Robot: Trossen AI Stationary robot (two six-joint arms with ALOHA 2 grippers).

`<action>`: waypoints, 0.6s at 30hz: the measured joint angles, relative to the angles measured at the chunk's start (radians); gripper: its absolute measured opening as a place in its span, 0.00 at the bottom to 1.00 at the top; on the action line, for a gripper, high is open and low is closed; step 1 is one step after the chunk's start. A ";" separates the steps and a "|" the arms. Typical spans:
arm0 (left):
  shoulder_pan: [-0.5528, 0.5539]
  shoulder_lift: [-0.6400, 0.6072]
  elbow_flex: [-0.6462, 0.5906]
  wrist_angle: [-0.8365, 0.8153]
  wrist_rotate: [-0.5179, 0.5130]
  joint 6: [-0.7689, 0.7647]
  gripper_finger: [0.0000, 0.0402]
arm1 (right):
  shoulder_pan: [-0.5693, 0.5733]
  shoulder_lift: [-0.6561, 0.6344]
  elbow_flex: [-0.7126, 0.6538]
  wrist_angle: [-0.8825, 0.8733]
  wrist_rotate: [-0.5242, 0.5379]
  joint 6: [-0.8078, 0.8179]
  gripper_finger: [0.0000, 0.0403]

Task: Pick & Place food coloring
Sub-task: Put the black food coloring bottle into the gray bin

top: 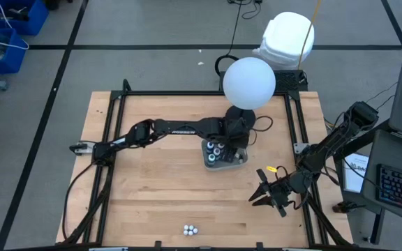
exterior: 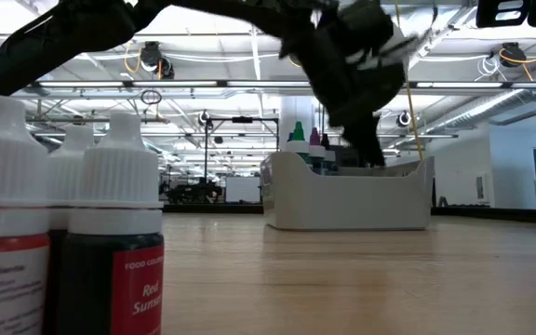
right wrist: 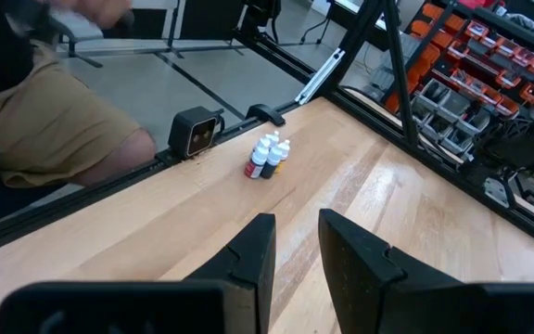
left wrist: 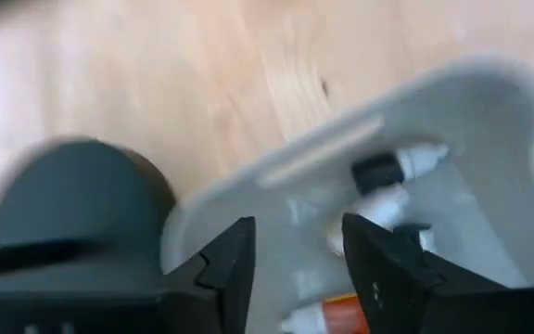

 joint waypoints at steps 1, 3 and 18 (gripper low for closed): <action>-0.005 -0.007 0.030 -0.019 -0.001 0.002 0.42 | 0.000 0.000 0.000 0.000 0.000 0.000 0.19; -0.021 -0.080 0.005 0.009 -0.016 0.012 0.43 | 0.000 0.000 0.000 0.005 0.000 -0.006 0.19; -0.217 -0.597 0.021 -0.348 -0.014 -0.344 0.34 | 0.000 0.000 0.000 0.026 -0.004 -0.027 0.19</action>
